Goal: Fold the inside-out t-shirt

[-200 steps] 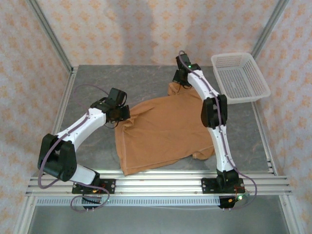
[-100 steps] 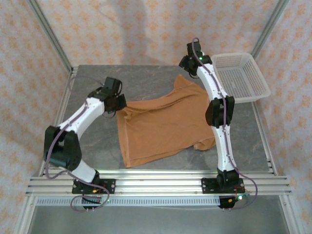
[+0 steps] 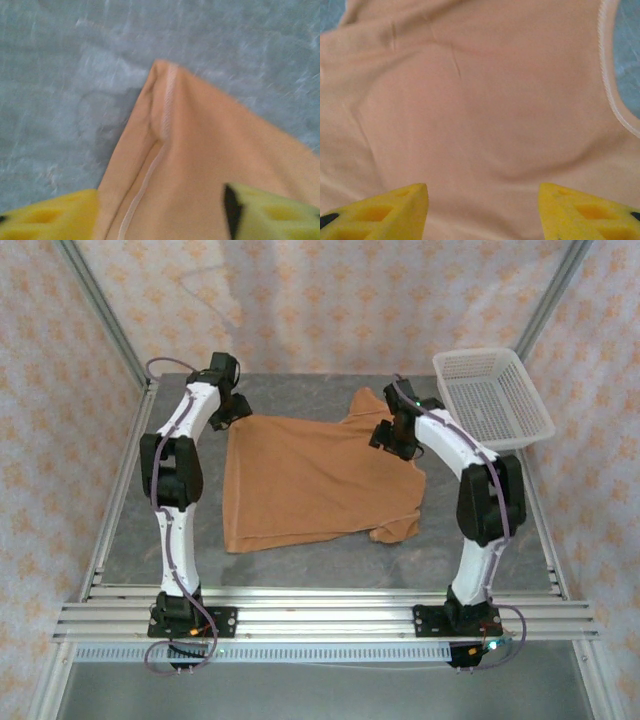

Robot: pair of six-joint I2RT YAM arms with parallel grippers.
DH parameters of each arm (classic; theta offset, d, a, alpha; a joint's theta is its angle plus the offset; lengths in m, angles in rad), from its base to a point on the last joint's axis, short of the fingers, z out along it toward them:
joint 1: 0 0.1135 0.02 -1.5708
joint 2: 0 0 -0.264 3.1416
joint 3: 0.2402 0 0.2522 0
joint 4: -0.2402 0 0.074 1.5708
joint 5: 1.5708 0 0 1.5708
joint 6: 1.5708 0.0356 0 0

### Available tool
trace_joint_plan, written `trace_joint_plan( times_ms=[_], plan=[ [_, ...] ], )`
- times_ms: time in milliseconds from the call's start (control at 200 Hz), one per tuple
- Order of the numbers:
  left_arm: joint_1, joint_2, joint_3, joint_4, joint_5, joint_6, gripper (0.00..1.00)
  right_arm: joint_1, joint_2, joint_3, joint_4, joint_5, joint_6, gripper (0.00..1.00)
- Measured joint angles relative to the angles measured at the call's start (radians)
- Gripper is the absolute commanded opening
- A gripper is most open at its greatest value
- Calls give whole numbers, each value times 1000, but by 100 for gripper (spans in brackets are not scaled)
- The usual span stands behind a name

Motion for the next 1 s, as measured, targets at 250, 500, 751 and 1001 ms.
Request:
trace_joint_plan(
  times_ms=[250, 500, 751, 1001],
  plan=[
    [-28, -591, -670, 94, 52, -21, 49, 0, -357, -358, 41, 11, 1, 58],
    [-90, -941, -1096, 110, 86, -56, 49, 53, -591, -640, 12, 11, 59, 56],
    [-119, -1019, -1328, 167, 149, -108, 49, 107, -650, -819, 27, -16, 140, 57],
    [-119, -964, -1357, 283, 177, -136, 37, 109, -581, -856, 150, -31, 185, 53]
  ],
)
